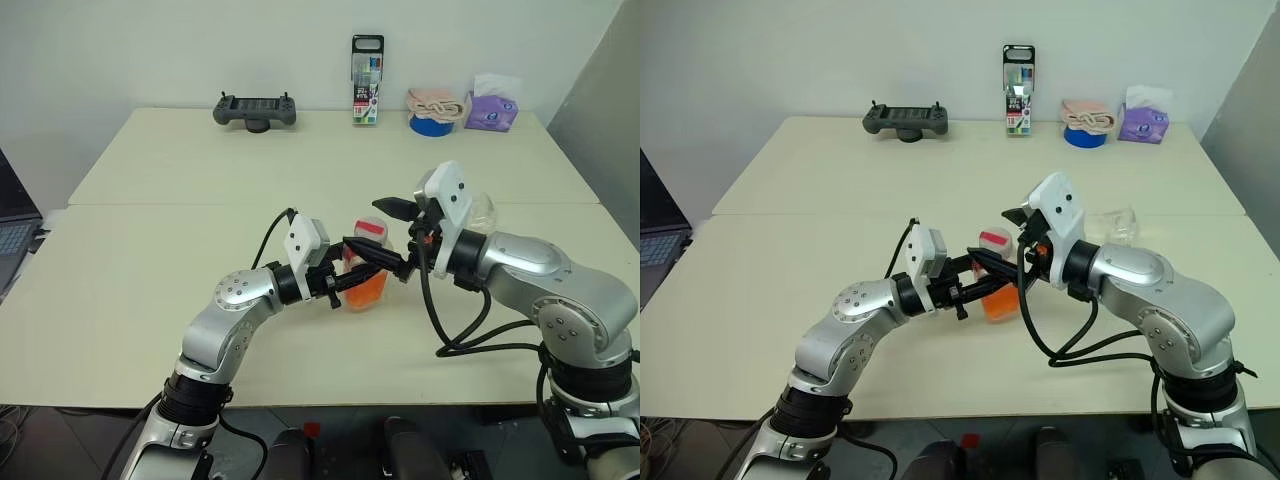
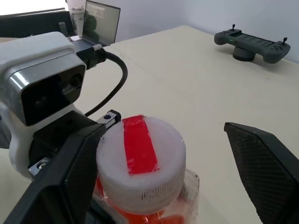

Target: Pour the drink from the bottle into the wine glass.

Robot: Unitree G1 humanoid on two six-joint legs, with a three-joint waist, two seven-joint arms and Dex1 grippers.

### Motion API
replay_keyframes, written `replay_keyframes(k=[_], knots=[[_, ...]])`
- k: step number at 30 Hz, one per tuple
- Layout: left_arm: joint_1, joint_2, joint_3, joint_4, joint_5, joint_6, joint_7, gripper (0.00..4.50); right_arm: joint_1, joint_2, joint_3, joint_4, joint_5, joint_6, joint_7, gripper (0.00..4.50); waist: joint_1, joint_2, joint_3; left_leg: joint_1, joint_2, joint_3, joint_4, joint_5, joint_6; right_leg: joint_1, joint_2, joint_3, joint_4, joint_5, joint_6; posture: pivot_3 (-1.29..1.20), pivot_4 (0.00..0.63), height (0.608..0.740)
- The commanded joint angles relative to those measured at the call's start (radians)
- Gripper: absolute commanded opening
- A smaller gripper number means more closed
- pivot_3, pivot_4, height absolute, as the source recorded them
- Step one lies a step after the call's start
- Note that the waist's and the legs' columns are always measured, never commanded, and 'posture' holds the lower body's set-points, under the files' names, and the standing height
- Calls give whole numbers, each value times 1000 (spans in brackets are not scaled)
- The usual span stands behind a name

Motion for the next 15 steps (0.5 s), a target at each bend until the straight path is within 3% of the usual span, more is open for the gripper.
replay_keyframes(k=[1,10,15], knots=[[-6,-4,10,-42,-1,-25,3,1691,2,-6,-25,-44,23,-2,10,4312,0,0,0,0,0,0,0,0,0,0,0,0,0,0,0,0,150,740],[-4,-3,11,-45,0,-22,4,1691,6,8,-54,-55,75,6,0,4312,0,0,0,0,0,0,0,0,0,0,0,0,0,0,0,0,150,740],[-4,-1,14,-43,2,-23,6,1691,-4,14,-90,-55,130,25,-18,3079,0,0,0,0,0,0,0,0,0,0,0,0,0,0,0,0,150,740]])
